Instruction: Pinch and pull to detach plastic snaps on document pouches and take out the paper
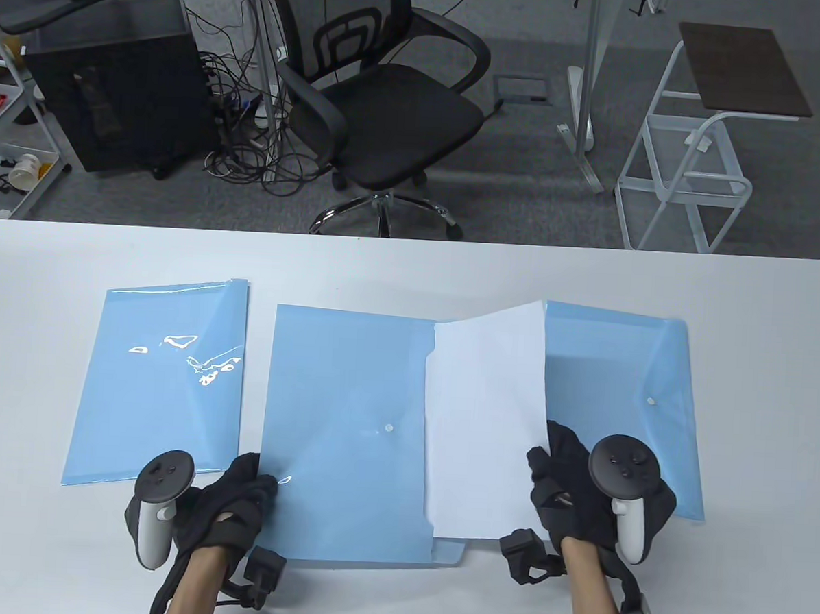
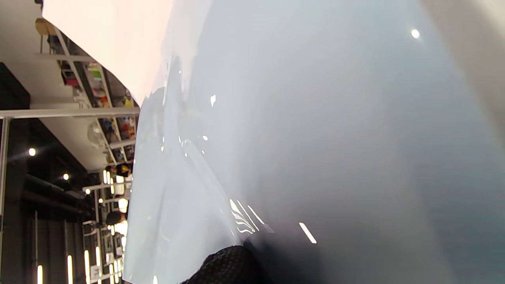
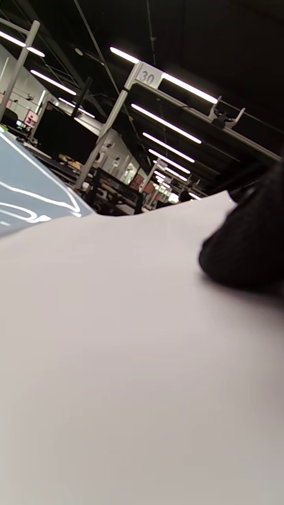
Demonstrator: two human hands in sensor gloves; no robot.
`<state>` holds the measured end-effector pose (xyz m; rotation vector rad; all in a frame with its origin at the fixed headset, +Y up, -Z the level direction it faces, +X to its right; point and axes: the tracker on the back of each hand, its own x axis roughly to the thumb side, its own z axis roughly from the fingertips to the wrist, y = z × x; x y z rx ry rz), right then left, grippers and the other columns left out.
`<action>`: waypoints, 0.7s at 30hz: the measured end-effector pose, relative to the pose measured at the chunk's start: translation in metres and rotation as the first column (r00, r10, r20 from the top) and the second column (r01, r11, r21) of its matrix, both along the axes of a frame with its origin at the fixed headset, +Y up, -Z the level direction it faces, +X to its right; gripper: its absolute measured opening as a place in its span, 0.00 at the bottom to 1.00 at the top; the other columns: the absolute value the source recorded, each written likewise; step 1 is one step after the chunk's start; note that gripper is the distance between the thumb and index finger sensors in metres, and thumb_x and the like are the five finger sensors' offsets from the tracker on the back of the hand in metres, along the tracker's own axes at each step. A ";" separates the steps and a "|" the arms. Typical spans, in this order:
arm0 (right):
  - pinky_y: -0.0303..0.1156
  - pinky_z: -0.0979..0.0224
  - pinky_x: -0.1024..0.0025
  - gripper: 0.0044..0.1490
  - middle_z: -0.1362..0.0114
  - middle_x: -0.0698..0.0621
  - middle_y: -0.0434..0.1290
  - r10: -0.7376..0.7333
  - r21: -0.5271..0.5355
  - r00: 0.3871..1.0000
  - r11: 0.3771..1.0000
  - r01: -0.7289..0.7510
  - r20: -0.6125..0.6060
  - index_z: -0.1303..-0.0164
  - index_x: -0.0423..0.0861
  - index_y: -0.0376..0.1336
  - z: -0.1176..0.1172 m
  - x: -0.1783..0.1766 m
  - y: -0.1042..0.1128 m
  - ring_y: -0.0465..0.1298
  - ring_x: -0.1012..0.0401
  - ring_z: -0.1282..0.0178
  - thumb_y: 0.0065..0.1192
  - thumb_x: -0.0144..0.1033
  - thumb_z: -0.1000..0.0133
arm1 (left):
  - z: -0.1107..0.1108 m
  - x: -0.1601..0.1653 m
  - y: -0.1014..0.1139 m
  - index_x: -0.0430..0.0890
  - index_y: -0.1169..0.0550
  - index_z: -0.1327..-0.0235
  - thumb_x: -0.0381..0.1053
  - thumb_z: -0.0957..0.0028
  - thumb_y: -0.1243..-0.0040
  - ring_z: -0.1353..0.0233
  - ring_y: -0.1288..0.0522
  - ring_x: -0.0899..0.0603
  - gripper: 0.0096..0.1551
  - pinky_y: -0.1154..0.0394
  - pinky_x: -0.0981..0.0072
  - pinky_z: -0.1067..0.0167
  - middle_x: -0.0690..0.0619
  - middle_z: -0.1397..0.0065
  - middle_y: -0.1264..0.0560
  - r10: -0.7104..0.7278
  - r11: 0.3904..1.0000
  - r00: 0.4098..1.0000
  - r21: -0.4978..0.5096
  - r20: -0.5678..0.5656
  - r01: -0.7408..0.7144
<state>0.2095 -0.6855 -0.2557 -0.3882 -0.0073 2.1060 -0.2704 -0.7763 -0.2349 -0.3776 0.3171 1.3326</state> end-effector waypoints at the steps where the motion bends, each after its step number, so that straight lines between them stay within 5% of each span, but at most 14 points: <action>1: 0.85 0.57 0.57 0.31 0.39 0.40 0.83 -0.009 0.010 1.000 1.000 0.009 0.026 0.28 0.39 0.64 0.001 0.011 0.005 0.87 0.49 0.56 0.67 0.28 0.42 | 0.000 -0.001 0.000 0.42 0.35 0.27 0.39 0.39 0.47 0.51 0.14 0.44 0.26 0.15 0.60 0.55 0.47 0.34 0.22 0.003 1.000 1.000 -0.006 -0.008 -0.003; 11: 0.84 0.55 0.56 0.28 0.38 0.41 0.82 -0.031 0.079 0.974 0.997 0.014 0.223 0.28 0.43 0.65 0.006 0.087 0.033 0.86 0.49 0.54 0.64 0.27 0.41 | 0.000 -0.002 0.002 0.41 0.34 0.28 0.39 0.40 0.47 0.53 0.14 0.44 0.26 0.15 0.60 0.57 0.47 0.35 0.22 0.024 0.999 1.000 -0.023 -0.013 -0.024; 21: 0.84 0.55 0.56 0.29 0.38 0.42 0.82 -0.033 -0.018 0.983 0.999 0.037 0.179 0.28 0.43 0.64 -0.028 0.080 -0.007 0.86 0.49 0.55 0.65 0.28 0.41 | 0.001 0.000 0.001 0.40 0.34 0.28 0.39 0.40 0.47 0.54 0.14 0.44 0.26 0.15 0.60 0.57 0.47 0.36 0.21 0.046 0.998 0.999 -0.052 -0.003 -0.046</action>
